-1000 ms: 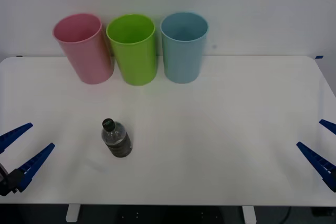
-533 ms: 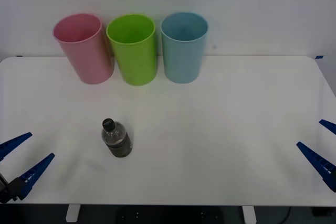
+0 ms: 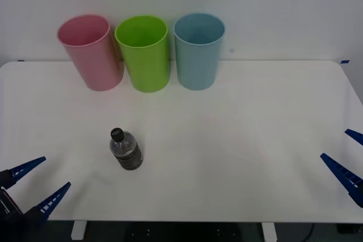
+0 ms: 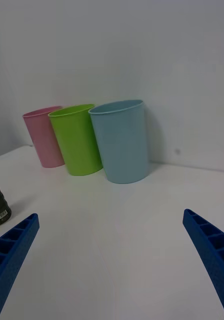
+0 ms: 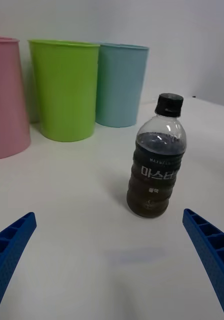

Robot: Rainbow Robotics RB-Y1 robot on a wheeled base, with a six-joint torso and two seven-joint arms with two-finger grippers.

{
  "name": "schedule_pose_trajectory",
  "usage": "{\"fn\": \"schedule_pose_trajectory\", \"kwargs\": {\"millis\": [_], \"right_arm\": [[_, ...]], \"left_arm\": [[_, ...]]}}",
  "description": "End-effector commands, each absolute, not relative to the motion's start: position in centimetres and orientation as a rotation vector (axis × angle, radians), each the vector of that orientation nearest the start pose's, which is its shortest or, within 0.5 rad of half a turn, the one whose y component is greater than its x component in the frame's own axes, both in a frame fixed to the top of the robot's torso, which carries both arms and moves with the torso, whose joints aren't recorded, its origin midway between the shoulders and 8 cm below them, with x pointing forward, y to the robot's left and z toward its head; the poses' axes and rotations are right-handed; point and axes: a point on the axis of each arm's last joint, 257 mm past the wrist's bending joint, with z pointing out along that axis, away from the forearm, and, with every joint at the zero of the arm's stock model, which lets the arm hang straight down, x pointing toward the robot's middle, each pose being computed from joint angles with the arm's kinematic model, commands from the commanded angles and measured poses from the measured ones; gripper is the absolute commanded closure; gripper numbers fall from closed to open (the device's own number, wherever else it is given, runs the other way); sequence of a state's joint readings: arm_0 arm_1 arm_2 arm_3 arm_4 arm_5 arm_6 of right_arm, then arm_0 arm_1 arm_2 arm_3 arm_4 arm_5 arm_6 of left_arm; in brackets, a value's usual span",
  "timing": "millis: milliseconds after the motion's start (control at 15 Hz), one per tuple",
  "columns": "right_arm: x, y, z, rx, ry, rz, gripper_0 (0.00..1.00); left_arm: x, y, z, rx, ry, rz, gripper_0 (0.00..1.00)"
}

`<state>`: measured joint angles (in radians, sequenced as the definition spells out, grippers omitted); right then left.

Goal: Grasp the object on the table and drop it into the matching bin: aluminum can to the light blue bin, PET bottle to the pink bin.

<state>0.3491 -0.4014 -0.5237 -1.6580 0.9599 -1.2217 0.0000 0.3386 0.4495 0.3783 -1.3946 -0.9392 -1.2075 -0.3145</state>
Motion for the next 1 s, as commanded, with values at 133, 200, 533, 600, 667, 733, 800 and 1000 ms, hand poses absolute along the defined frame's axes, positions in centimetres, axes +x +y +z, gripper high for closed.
{"fn": "schedule_pose_trajectory", "kwargs": {"millis": [133,200,533,600,667,733,800,1000], "right_arm": [[34.2,-33.0,-16.9,-0.465,1.441,0.567,0.00],[34.2,-33.0,-16.9,-0.465,1.441,0.567,0.00],[34.2,-33.0,-16.9,-0.465,1.441,0.567,0.00],[34.2,-33.0,-16.9,-0.465,1.441,0.567,0.00],[34.2,-33.0,-16.9,-0.465,1.441,0.567,0.00],[34.2,-33.0,-16.9,-0.465,1.441,0.567,0.00],[34.2,-33.0,-16.9,-0.465,1.441,0.567,0.00],[34.2,-33.0,-16.9,-0.465,1.441,0.567,0.00]], "left_arm": [[34.1,31.3,-27.2,0.580,1.536,-0.500,0.00],[34.4,30.7,-27.3,0.593,1.534,-0.504,0.00],[36.1,28.0,-28.5,0.635,1.536,-0.540,0.00],[36.4,27.4,-28.8,0.644,1.533,-0.551,0.00],[36.7,26.8,-28.9,0.651,1.530,-0.561,0.00],[37.0,26.2,-29.1,0.656,1.528,-0.574,0.00],[37.4,25.6,-29.1,0.659,1.520,-0.582,0.00],[38.3,23.9,-29.3,0.670,1.504,-0.585,0.00]]}}
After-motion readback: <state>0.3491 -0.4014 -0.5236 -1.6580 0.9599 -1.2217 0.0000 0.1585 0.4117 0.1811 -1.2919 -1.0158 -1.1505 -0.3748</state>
